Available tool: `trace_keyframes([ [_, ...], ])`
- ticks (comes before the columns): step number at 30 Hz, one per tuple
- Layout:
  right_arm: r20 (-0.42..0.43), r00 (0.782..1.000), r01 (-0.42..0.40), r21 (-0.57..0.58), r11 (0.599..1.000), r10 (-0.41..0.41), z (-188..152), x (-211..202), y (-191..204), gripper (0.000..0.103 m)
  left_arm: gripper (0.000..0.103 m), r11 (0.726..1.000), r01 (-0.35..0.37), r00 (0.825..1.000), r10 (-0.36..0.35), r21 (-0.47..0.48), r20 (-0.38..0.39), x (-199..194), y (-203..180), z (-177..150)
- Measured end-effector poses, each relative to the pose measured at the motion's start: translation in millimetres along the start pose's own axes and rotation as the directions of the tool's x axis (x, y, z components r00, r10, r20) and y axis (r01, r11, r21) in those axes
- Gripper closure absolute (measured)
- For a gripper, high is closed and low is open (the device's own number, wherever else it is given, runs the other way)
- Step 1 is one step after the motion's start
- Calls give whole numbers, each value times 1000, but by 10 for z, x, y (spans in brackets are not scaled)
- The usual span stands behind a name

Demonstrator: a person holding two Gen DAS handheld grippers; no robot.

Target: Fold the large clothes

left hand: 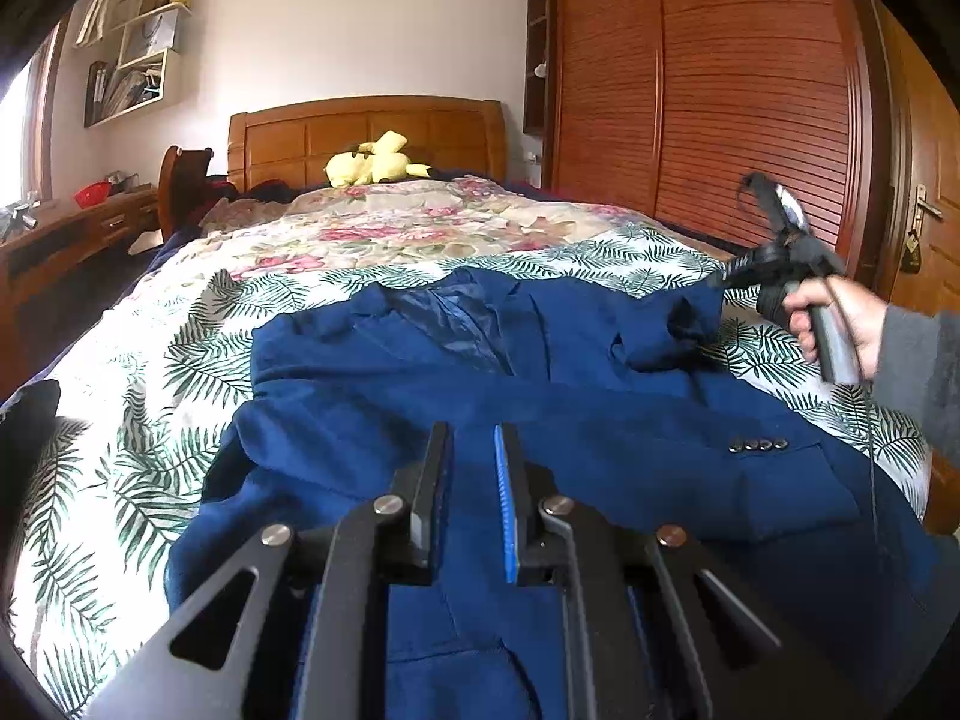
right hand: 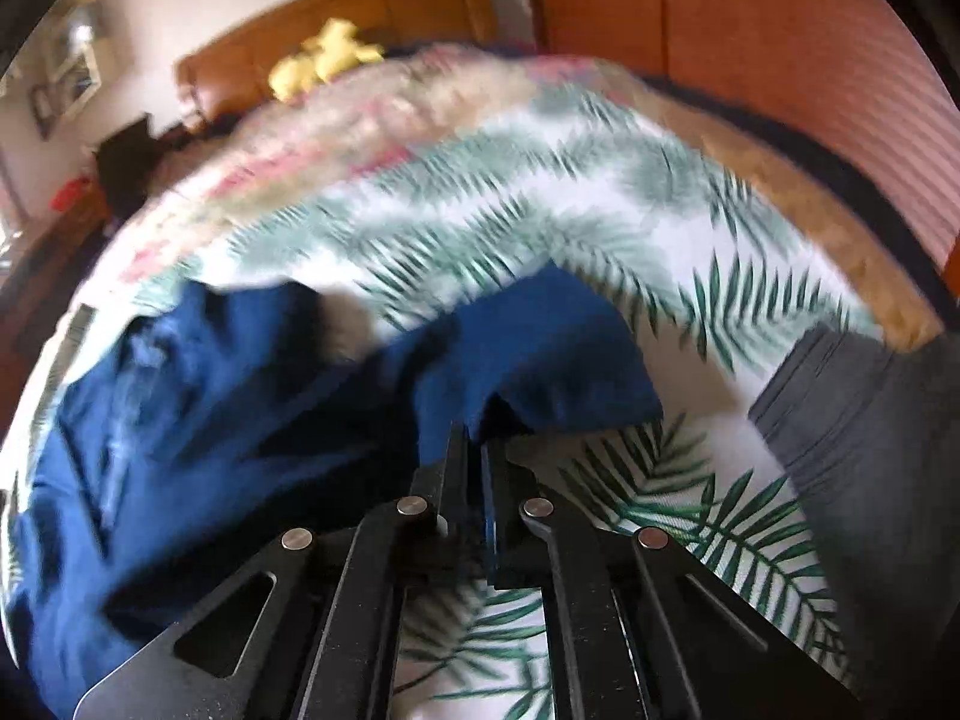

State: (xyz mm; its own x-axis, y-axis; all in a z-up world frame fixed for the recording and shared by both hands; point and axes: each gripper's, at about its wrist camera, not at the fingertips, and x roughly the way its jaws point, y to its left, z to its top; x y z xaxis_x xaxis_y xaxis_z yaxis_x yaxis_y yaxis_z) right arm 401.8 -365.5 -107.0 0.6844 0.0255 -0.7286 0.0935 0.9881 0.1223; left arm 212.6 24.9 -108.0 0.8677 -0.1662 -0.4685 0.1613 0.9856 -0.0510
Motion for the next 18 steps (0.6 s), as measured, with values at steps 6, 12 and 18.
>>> trace_keyframes([
  [6,111,990,-71,-124,990,85,130,-697,526,102,92,1000,2,1000,-2,-5,13,-111,25,-5],
  [12,149,969,-156,-260,953,199,28,-1272,1180,102,92,1000,-10,1000,10,0,27,-252,73,-18],
  [18,118,938,-265,-367,892,327,-393,-1644,1716,102,92,999,-36,998,37,-22,51,-410,179,-31],
])
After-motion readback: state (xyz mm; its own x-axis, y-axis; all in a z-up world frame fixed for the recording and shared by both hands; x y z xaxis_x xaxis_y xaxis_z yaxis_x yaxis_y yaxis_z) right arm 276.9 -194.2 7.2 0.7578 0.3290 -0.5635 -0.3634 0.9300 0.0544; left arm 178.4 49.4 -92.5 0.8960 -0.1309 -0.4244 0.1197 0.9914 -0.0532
